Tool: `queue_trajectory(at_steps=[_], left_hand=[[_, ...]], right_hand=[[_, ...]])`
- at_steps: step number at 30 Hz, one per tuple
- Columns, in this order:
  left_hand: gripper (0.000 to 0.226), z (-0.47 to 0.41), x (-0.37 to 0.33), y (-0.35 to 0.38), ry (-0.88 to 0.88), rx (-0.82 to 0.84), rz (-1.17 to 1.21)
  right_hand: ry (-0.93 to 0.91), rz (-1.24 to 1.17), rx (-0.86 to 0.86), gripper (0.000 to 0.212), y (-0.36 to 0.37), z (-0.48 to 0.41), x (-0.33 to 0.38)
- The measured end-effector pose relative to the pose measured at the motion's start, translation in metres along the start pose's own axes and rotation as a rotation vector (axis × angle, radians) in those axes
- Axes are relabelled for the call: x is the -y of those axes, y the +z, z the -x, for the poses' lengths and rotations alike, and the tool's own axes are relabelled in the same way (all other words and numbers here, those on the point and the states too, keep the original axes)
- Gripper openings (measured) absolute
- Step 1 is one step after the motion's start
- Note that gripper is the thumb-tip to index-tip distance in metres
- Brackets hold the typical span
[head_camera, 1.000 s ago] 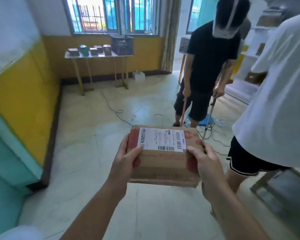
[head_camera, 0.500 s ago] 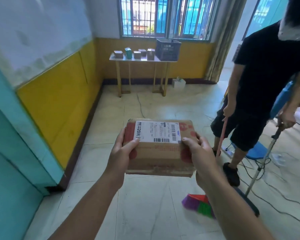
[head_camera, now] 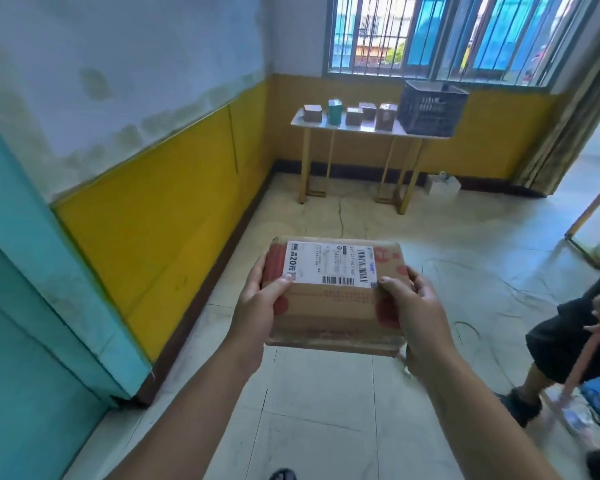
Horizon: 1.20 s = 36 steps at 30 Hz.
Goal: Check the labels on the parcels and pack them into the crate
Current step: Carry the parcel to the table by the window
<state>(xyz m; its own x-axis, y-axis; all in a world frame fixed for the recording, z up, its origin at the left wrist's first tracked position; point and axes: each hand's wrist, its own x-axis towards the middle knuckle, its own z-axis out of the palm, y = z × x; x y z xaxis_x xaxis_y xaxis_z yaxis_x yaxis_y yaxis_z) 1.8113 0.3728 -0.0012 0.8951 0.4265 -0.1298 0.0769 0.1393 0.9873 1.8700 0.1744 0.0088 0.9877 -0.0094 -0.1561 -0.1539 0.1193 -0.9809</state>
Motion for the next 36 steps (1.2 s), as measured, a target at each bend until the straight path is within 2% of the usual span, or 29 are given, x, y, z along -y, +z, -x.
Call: queue_trajectory(at_steps=[7,14,20,26,36], left_hand=[[0.054,-0.198,-0.021,0.023,0.010,0.001,-0.010],[0.056,-0.398,-0.059,0.060,0.007,0.077,-0.010],[0.056,-0.544,-0.065,0.113,0.003,0.143,-0.034],[0.053,-0.718,-0.070,0.182,-0.007,0.154,-0.045],[0.053,-0.963,-0.104,0.271,-0.027,0.173,-0.044]], right_hand=[[0.003,-0.004,-0.003,0.055,0.070,-0.183,0.021],[-0.005,-0.011,-0.073,0.056,0.130,-0.359,0.052],[-0.039,-0.002,-0.112,0.052,0.149,-0.510,0.066],[-0.046,-0.021,-0.109,0.051,0.163,-0.695,0.082],[-0.033,0.002,-0.110,0.050,0.198,-0.948,0.128]])
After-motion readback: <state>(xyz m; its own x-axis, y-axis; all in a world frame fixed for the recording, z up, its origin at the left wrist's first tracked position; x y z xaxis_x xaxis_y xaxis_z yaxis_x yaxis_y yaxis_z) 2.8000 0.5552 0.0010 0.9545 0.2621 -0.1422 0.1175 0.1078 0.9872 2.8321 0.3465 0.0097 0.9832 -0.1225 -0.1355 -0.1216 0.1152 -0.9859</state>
